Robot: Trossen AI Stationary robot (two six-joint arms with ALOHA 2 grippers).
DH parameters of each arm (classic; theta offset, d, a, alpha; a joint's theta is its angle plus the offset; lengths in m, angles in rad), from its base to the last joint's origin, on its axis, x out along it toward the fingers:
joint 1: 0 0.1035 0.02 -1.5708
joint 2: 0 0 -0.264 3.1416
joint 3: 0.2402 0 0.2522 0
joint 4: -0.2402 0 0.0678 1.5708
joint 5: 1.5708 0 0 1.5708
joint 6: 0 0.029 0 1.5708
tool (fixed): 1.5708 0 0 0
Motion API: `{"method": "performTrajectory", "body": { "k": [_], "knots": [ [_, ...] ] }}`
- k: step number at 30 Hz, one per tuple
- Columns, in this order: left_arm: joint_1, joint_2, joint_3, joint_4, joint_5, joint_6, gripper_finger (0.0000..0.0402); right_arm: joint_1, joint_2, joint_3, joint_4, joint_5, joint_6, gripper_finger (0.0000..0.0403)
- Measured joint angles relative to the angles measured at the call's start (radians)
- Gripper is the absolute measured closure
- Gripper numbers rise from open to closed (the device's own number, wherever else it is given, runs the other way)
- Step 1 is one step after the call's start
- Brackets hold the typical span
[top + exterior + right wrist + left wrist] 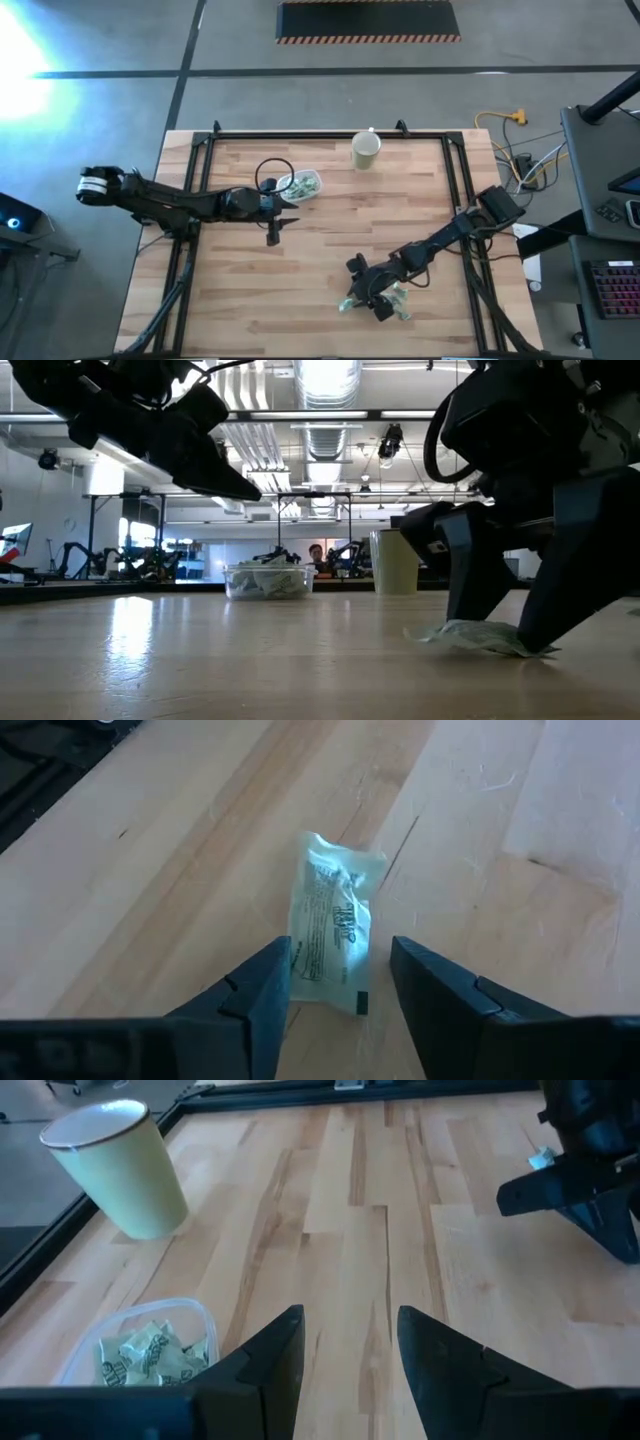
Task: Pick and place Stevia / Truvia into bins
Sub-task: Put the stevia packet into the transparent container
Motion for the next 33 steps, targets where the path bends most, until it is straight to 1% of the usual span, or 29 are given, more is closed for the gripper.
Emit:
{"method": "performTrajectory", "body": {
  "k": [3,6,14,18,22,28,30,33],
  "knots": [
    [0.000,0.000,0.000,-0.002,0.000,0.000,0.0256,0.000,0.000,0.004,-0.005,0.000,-0.008,0.0244],
    [0.000,0.000,0.000,-0.002,0.000,0.000,0.0256,0.000,0.000,0.006,-0.013,0.003,-0.021,0.0261],
    [0.001,0.000,0.000,-0.002,0.000,0.000,0.0256,-0.001,-0.007,0.012,-0.043,0.009,-0.065,0.0340],
    [0.001,0.000,0.000,-0.002,0.000,0.001,0.0256,0.000,-0.031,0.029,-0.118,0.009,-0.068,0.0371],
    [0.001,0.000,0.000,-0.001,0.000,0.002,0.0256,0.000,-0.070,0.056,-0.193,0.018,-0.073,0.0388],
    [0.001,0.000,0.000,-0.002,0.000,0.002,0.0256,0.000,-0.122,0.109,-0.306,0.159,-0.125,0.0392],
    [0.001,0.000,0.000,0.000,0.000,0.003,0.0256,-0.002,-0.138,0.127,-0.350,0.243,-0.144,0.0393],
    [0.001,0.000,0.000,0.000,0.000,0.003,0.0256,-0.006,-0.145,0.150,-0.368,0.393,-0.167,0.0393]
  ]
}}
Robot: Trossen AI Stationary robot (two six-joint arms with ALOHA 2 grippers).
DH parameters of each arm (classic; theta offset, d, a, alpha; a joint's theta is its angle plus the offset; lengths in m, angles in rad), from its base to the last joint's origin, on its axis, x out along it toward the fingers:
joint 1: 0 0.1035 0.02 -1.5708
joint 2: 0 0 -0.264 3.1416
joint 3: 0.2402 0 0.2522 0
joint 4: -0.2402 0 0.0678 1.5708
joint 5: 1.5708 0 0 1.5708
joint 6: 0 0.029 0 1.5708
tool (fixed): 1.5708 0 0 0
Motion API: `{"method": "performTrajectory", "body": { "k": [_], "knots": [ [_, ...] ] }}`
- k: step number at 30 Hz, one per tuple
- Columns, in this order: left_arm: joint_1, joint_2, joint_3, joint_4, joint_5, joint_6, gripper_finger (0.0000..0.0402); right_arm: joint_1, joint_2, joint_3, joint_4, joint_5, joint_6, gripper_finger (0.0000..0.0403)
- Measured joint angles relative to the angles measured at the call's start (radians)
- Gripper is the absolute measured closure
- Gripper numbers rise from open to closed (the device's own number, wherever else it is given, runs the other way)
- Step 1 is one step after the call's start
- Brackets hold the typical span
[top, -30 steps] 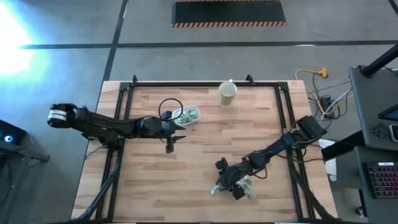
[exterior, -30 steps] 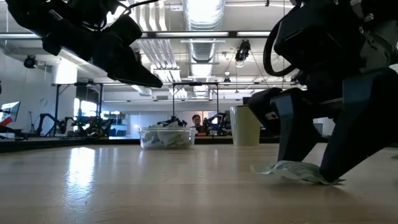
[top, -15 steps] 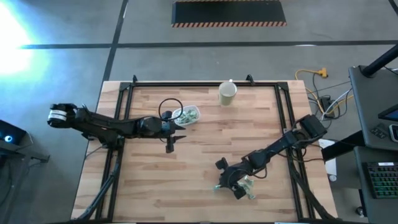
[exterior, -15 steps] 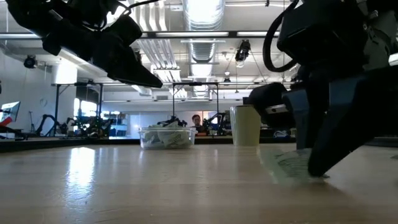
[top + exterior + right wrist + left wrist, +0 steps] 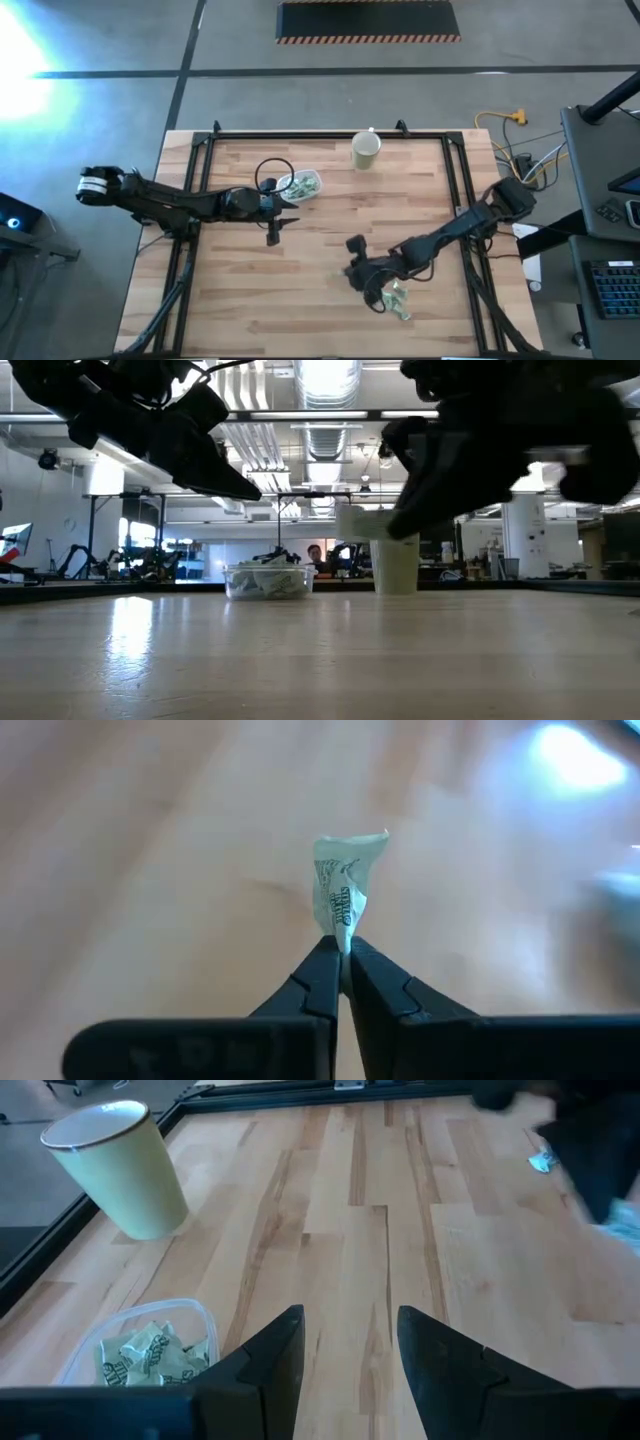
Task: Pick and place Stevia / Truvia into bins
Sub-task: Put the stevia packet into the transparent container
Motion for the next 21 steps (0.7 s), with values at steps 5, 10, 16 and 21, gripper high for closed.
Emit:
{"method": "performTrajectory", "body": {
  "k": [5,10,16,21],
  "knots": [
    [0.000,0.000,0.000,-0.002,0.000,0.000,0.0256,-0.042,-0.002,0.022,-0.002,0.198,-0.040,0.0390],
    [0.000,-0.003,0.000,-0.055,-0.019,0.001,0.0256,-0.142,-0.002,0.048,0.001,0.229,-0.069,0.0390],
    [-0.001,-0.031,0.000,-0.173,-0.137,0.002,0.0256,-0.300,0.000,0.062,0.069,0.219,-0.125,0.0390],
    [0.000,-0.085,0.000,-0.297,-0.192,-0.015,0.0256,-0.428,0.000,0.063,0.153,0.106,-0.144,0.0390]
  ]
}}
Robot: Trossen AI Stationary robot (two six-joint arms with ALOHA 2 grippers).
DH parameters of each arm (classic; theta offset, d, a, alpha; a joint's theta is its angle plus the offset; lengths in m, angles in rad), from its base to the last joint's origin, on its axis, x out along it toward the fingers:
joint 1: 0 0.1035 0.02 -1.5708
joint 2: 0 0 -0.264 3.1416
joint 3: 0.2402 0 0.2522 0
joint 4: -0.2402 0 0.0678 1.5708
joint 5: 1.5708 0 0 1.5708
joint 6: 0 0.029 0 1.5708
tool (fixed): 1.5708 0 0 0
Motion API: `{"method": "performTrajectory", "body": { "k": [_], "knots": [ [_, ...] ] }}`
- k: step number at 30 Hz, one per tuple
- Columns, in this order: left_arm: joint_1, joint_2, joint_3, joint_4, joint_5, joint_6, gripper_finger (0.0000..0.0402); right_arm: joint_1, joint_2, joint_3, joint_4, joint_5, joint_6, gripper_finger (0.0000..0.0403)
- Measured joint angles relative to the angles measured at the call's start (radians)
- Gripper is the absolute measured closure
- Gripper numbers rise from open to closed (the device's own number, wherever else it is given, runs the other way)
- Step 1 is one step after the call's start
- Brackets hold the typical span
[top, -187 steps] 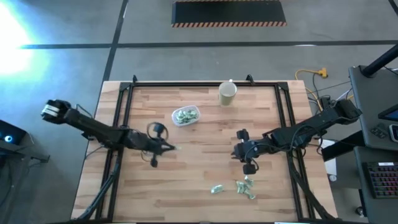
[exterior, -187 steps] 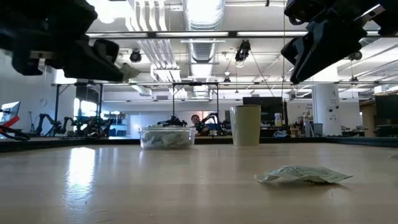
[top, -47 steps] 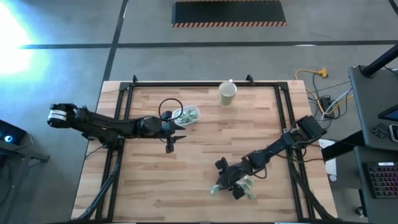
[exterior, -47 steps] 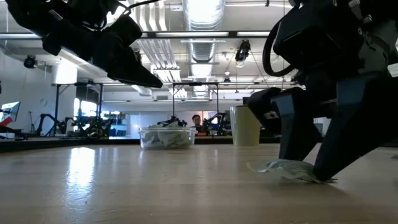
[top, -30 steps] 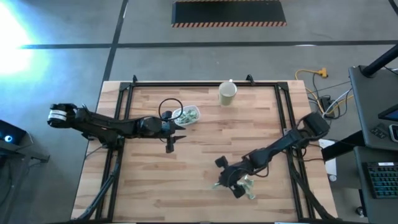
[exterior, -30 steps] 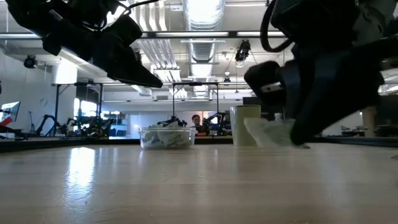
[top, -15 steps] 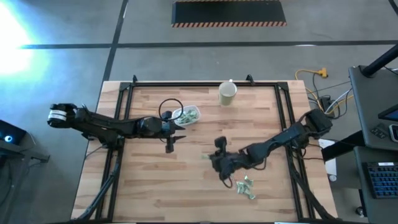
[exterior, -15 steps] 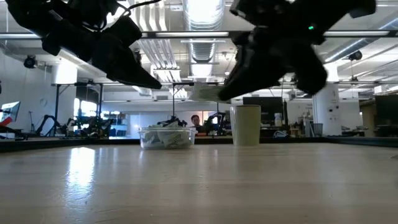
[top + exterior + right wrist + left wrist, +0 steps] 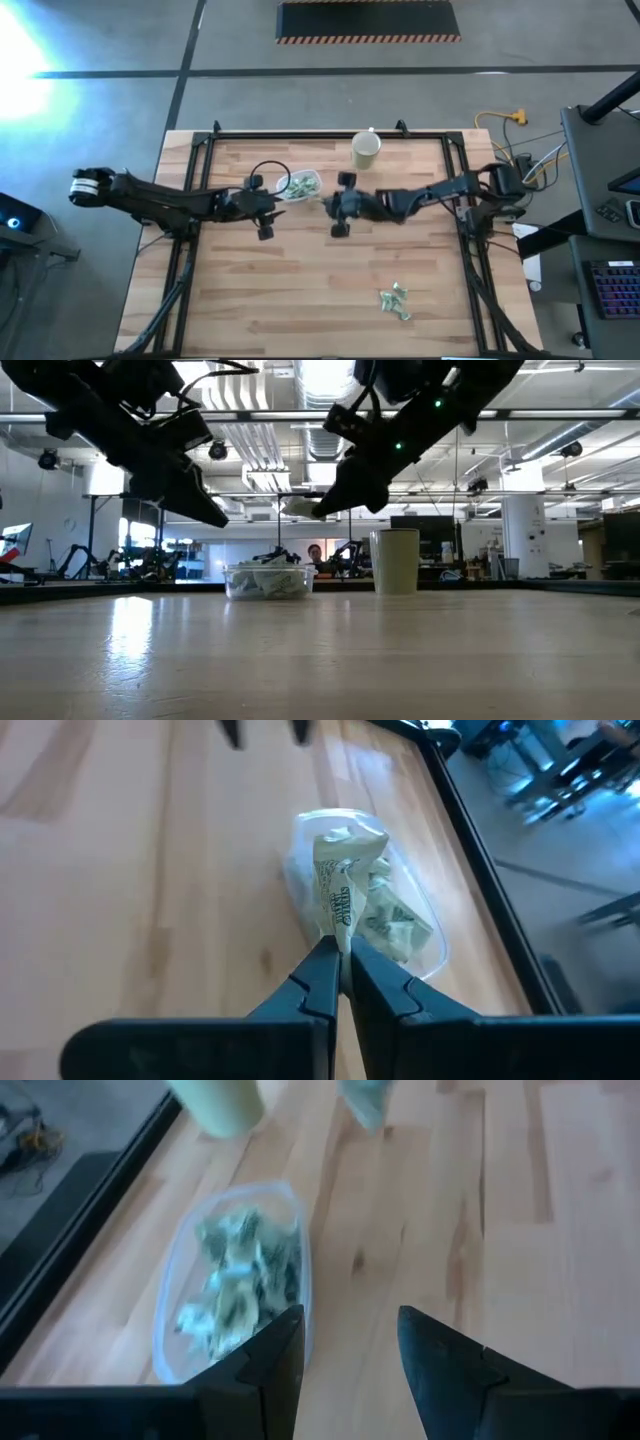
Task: Pick and place Stevia / Truvia into bins
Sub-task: Put the stevia packet into the transparent container
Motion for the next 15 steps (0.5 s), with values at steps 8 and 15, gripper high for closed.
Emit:
{"method": "performTrajectory", "body": {
  "k": [8,15],
  "knots": [
    [-0.008,-0.082,0.000,-0.114,-0.004,-0.038,0.0256,-0.160,0.004,0.000,0.083,-0.185,0.010,0.0390],
    [-0.027,-0.116,0.000,-0.115,-0.003,-0.037,0.0256,-0.239,0.004,0.004,0.149,-0.264,0.113,0.0390]
  ]
}}
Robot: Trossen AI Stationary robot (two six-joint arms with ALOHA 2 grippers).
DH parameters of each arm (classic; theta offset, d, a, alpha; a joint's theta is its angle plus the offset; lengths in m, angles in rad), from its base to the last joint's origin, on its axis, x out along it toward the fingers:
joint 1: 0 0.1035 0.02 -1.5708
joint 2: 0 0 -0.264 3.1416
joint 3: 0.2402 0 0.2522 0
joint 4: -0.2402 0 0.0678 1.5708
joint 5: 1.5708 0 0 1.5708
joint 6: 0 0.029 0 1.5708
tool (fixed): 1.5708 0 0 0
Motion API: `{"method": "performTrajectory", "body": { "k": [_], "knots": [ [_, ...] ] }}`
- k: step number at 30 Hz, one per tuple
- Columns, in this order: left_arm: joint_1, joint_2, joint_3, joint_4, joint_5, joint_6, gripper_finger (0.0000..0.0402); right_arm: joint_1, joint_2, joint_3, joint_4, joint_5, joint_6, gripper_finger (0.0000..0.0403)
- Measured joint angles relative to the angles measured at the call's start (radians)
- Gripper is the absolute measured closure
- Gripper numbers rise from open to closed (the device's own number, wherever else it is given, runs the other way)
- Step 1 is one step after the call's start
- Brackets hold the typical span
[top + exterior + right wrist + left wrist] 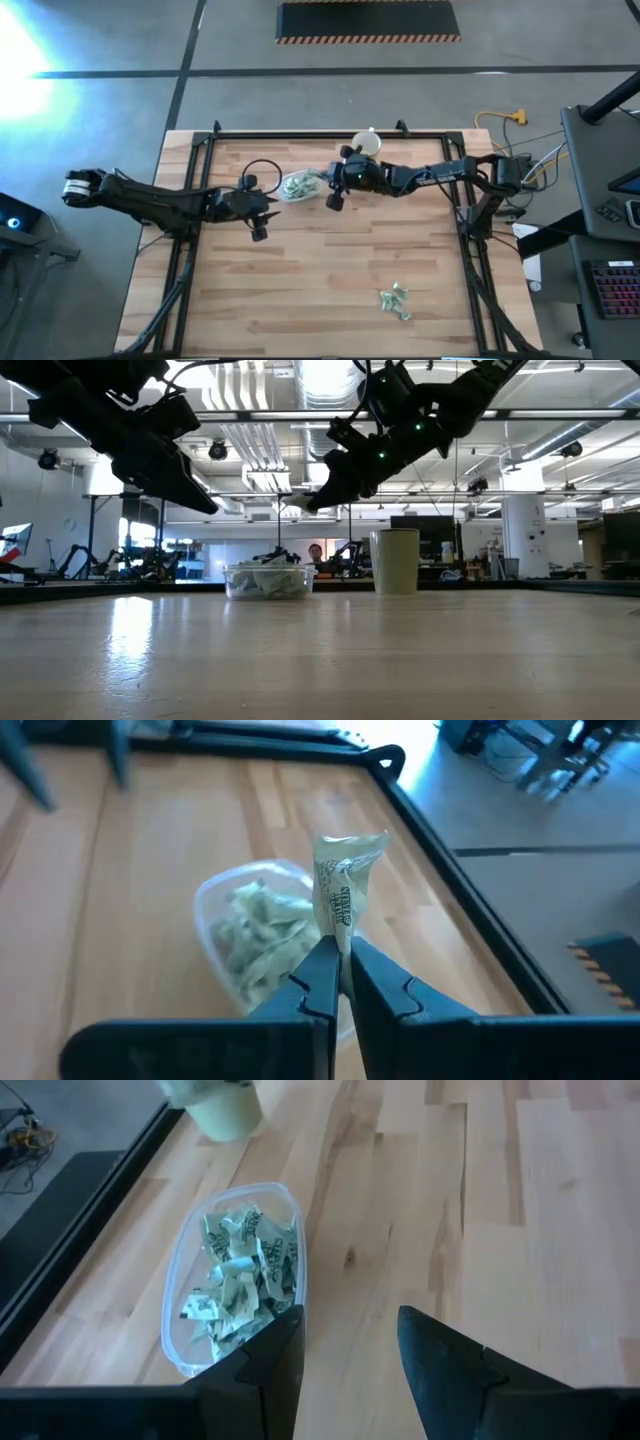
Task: Pick and place Stevia / Truvia into bins
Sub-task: Put the stevia packet into the transparent container
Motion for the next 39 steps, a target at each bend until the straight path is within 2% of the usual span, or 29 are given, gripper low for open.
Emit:
{"method": "performTrajectory", "body": {
  "k": [6,12,26,32,35,39],
  "knots": [
    [-0.004,-0.004,0.000,0.002,0.000,0.000,0.0256,-0.015,0.069,0.003,0.100,0.000,0.049,0.0390],
    [-0.005,-0.004,0.000,0.000,0.000,0.000,0.0256,-0.029,0.170,0.082,0.081,0.000,0.032,0.0390],
    [-0.007,-0.003,0.000,-0.008,0.006,0.000,0.0256,-0.037,0.328,0.358,-0.278,-0.006,0.044,0.0390],
    [-0.011,-0.003,0.000,-0.007,0.007,0.000,0.0256,-0.037,0.327,0.365,-0.296,-0.106,0.004,0.0389],
    [-0.012,-0.003,0.000,-0.007,0.007,0.000,0.0256,-0.036,0.323,0.365,-0.303,-0.133,-0.014,0.0374],
    [-0.013,-0.003,0.000,-0.007,0.007,-0.001,0.0256,-0.036,0.323,0.364,-0.305,-0.146,-0.014,0.0333]
  ]
}}
